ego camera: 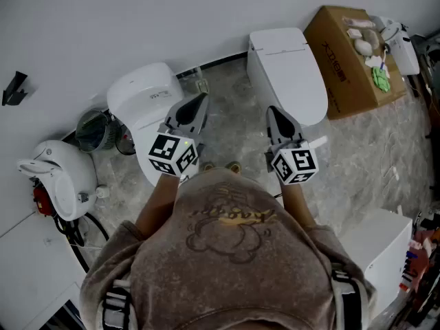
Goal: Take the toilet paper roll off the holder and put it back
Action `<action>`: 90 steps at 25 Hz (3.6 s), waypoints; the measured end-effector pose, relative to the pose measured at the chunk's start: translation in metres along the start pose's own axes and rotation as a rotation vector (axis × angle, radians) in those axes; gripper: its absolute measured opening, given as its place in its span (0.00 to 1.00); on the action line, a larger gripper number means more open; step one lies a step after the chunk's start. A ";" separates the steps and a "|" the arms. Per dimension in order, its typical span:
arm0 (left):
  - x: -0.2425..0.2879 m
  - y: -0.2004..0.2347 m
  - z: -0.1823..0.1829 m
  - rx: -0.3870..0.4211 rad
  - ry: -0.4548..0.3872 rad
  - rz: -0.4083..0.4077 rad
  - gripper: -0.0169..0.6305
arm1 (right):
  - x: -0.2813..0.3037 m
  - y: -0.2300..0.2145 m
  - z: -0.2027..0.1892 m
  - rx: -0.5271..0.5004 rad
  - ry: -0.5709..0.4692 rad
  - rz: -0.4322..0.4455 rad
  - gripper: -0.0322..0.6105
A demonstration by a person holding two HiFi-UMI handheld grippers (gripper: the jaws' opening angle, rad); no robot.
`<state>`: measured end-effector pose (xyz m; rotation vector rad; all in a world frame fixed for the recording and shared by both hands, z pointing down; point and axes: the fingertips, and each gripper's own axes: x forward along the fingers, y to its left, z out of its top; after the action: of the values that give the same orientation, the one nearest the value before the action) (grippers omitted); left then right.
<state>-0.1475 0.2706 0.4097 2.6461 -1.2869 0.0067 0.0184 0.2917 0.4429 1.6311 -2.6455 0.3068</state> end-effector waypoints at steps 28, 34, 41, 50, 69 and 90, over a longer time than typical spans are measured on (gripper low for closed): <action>0.101 0.006 -0.001 0.012 -0.053 0.035 0.06 | 0.045 -0.099 -0.006 0.023 0.007 0.041 0.05; 0.161 0.045 0.020 0.015 -0.076 0.013 0.06 | 0.106 -0.133 0.015 0.020 -0.033 0.038 0.05; 0.231 0.101 0.049 0.000 -0.068 0.000 0.06 | 0.192 -0.158 0.045 0.024 -0.035 0.064 0.05; 0.301 0.168 0.107 0.005 -0.098 -0.007 0.06 | 0.290 -0.188 0.087 0.038 -0.054 0.068 0.05; 0.378 0.218 0.153 0.026 -0.139 -0.032 0.06 | 0.372 -0.238 0.138 0.006 -0.106 0.027 0.05; 0.406 0.224 0.173 0.081 -0.178 0.125 0.06 | 0.407 -0.267 0.144 0.022 -0.079 0.178 0.05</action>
<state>-0.0836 -0.2115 0.3163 2.6803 -1.5378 -0.1653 0.0827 -0.2095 0.3917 1.4452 -2.8629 0.2811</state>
